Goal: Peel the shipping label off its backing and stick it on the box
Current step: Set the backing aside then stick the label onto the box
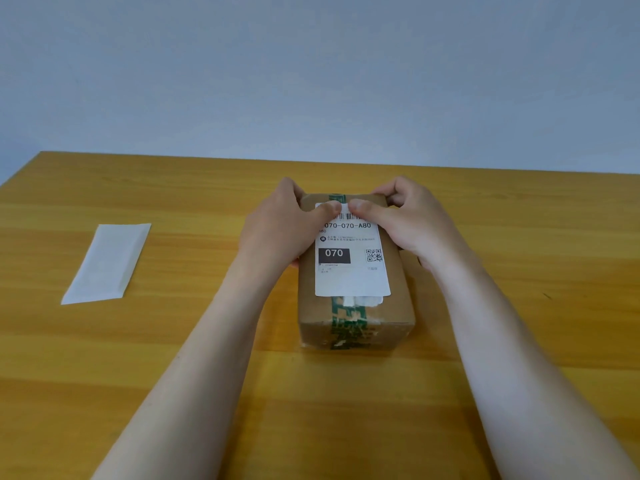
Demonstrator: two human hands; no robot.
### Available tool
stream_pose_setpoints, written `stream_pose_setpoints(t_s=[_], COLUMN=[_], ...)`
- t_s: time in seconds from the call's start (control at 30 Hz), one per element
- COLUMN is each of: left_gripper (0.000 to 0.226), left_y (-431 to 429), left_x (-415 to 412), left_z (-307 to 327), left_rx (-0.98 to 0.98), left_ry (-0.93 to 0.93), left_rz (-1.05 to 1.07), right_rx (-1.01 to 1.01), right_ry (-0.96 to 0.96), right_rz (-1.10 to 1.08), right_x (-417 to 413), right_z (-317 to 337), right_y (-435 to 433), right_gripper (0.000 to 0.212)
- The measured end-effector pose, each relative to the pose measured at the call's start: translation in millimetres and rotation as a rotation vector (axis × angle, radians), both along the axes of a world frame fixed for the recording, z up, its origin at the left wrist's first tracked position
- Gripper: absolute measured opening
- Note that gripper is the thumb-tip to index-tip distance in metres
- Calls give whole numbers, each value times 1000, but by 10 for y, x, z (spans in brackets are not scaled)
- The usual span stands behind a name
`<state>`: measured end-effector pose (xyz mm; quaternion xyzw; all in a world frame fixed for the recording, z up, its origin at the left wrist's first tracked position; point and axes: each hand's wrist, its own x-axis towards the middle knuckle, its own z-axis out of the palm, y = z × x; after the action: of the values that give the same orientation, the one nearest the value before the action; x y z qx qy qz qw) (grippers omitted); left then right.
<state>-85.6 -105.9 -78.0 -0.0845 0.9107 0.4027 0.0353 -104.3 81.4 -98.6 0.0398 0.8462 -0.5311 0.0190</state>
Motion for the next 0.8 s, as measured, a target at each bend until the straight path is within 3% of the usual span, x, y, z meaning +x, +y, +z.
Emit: stream_pose_setpoints(t_s=[0.33,0.47,0.57,0.6,0.73,0.8], left_gripper=[33,33,40,42,88,75], left_y=[-30,-5,45,65,87,73], left_x=[-42,-33,11,26,50,50], left_z=[-25,46,97,98,98,127], left_rx=[90,211,275,278,300,323], left_ry=[60,46,25,18,-50,-97], left_rz=[70,68,-7,-36,-50,-54], right_rx=[46,-3,-142,-151,-160,-202], right_ry=[20,-71,-91,-99,-171,-193], right_rz=[15,41,74,95,149,156], right_x=[18,24,43,41,42,36], right_z=[60,136,180,181,156,158], right_y=[-16,34,71,83,131,168], right_gripper=[24,48,38,44,73,72])
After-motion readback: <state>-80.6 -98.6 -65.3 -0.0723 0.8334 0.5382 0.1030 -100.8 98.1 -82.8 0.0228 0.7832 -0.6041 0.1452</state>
